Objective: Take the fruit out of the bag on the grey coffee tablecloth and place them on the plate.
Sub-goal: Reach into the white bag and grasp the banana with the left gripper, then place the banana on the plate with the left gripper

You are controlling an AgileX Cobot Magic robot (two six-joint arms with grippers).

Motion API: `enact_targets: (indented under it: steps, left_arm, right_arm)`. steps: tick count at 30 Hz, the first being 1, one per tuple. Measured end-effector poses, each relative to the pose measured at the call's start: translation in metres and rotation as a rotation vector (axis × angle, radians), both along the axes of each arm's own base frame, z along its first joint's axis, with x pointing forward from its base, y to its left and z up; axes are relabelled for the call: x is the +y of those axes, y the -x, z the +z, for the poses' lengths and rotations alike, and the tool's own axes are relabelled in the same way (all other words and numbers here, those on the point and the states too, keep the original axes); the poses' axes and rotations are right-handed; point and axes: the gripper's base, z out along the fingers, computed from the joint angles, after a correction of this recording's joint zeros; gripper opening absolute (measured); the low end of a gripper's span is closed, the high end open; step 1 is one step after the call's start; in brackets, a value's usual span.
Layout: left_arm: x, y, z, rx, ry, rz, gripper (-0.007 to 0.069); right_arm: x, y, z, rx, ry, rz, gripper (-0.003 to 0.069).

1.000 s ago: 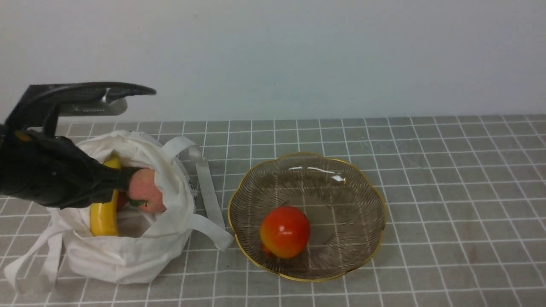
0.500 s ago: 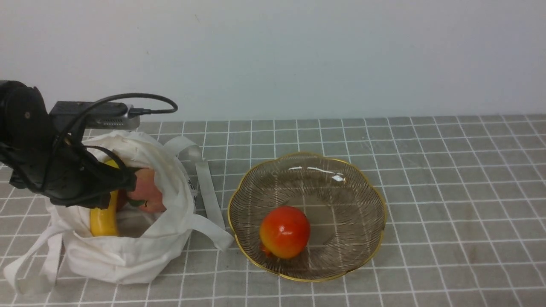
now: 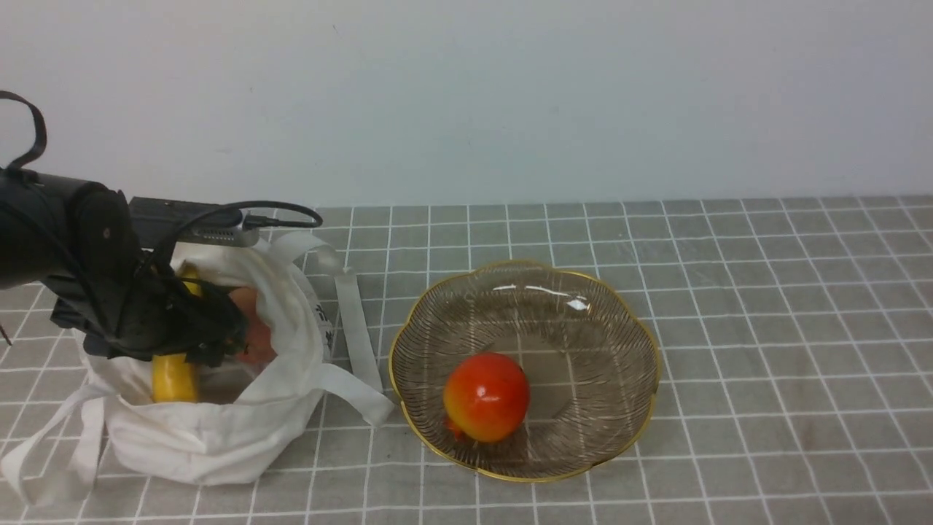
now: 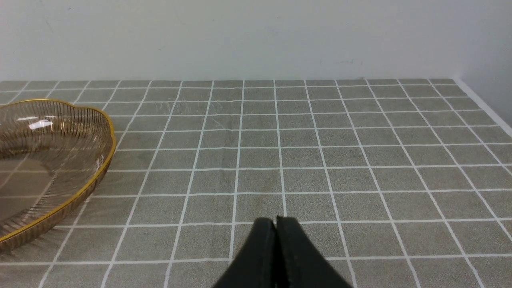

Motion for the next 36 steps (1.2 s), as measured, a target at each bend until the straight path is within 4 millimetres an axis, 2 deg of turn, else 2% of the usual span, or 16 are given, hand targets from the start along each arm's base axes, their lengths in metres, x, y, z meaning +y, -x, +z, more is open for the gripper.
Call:
enact_targets:
  steps: [2, 3, 4, 8, 15, 24, 29, 32, 34, 36]
  left_arm:
    - [0.000, 0.000, 0.000, 0.002, 0.000, 0.000, 0.0407]
    - [0.000, 0.001, 0.002, 0.002, -0.001, 0.000, 0.0303]
    - [0.000, 0.002, 0.003, 0.005, -0.002, 0.001, 0.0293]
    - [-0.001, 0.006, 0.012, 0.002, -0.003, 0.000, 0.0300]
    - [-0.003, 0.018, 0.053, -0.132, 0.045, 0.017, 0.0300]
    - [-0.003, 0.030, 0.083, -0.241, 0.055, 0.013, 0.0300]
    - [-0.003, 0.042, 0.122, -0.449, 0.082, 0.005, 0.0300]
    - [-0.006, 0.051, 0.149, -0.614, 0.164, 0.026, 0.0300]
    - [-0.012, 0.059, 0.164, -0.683, 0.256, 0.047, 0.0300]
    - [-0.029, 0.070, 0.175, -0.713, 0.347, 0.018, 0.0300]
  right_arm:
    - [0.000, 0.000, 0.000, 0.000, 0.000, 0.000, -0.0018]
    - [0.000, 0.000, 0.000, 0.000, 0.000, 0.000, -0.0018]
    - [0.000, 0.000, 0.000, 0.000, 0.000, 0.000, -0.0018]
    - [0.000, 0.000, 0.000, 0.000, 0.000, 0.000, -0.0018]
    - [0.000, 0.000, 0.000, 0.000, 0.000, 0.000, -0.0018]
    - [0.000, 0.000, 0.000, 0.000, 0.000, 0.000, -0.0018]
    - [0.000, 0.000, 0.000, 0.000, 0.000, 0.000, -0.0018]
    - [0.000, 0.000, 0.000, 0.000, 0.000, 0.000, -0.0018]
    - [0.000, 0.000, 0.000, 0.000, 0.000, 0.000, -0.0018]
    - [0.000, 0.000, 0.000, 0.000, 0.000, 0.000, -0.0018]
